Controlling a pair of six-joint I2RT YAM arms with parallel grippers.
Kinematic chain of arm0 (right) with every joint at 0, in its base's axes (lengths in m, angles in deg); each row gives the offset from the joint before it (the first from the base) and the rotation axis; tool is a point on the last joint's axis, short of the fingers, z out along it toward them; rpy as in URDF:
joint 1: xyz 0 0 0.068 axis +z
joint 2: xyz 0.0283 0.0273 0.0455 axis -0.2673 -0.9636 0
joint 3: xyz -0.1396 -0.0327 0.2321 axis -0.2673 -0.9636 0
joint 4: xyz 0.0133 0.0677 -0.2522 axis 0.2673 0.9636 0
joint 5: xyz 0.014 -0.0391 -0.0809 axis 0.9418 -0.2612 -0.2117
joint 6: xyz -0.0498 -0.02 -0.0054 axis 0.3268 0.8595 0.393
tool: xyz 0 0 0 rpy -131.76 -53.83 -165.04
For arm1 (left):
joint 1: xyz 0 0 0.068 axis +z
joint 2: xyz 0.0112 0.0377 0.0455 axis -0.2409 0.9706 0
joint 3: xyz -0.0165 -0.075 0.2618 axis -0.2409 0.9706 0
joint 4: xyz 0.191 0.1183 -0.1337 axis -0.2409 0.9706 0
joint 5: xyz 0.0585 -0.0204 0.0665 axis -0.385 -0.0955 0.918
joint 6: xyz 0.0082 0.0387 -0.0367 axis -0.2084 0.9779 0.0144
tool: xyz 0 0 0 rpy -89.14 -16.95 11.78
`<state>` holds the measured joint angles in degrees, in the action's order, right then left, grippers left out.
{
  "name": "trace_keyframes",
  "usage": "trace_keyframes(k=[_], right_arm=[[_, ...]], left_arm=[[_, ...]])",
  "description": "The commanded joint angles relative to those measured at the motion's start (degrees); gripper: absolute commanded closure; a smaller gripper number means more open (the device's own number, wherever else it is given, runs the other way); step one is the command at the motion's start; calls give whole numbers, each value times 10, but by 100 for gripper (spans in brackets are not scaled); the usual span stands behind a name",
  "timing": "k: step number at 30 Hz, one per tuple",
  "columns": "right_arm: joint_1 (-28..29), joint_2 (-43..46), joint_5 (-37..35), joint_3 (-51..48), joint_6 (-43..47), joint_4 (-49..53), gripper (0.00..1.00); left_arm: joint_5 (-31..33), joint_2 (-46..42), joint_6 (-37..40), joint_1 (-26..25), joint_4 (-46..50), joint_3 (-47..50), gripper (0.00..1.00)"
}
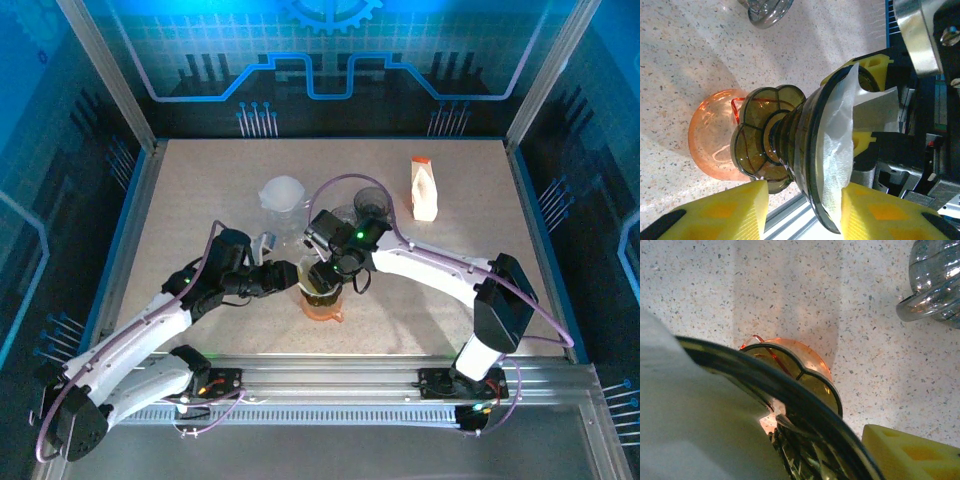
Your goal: Place the coffee filter in the dripper
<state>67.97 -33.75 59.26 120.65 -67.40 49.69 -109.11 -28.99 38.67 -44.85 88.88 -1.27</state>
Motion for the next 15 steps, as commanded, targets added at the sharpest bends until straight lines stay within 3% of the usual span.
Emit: trace_keyframes(k=[1, 15], right_arm=[[-2, -6, -5, -5, -6, -5, 37], [3, -23, -23, -6, -3, 4, 37]], left_arm=[[10, 3, 3, -3, -6, 6, 59], [17, -11, -8, -4, -29, 5, 46]])
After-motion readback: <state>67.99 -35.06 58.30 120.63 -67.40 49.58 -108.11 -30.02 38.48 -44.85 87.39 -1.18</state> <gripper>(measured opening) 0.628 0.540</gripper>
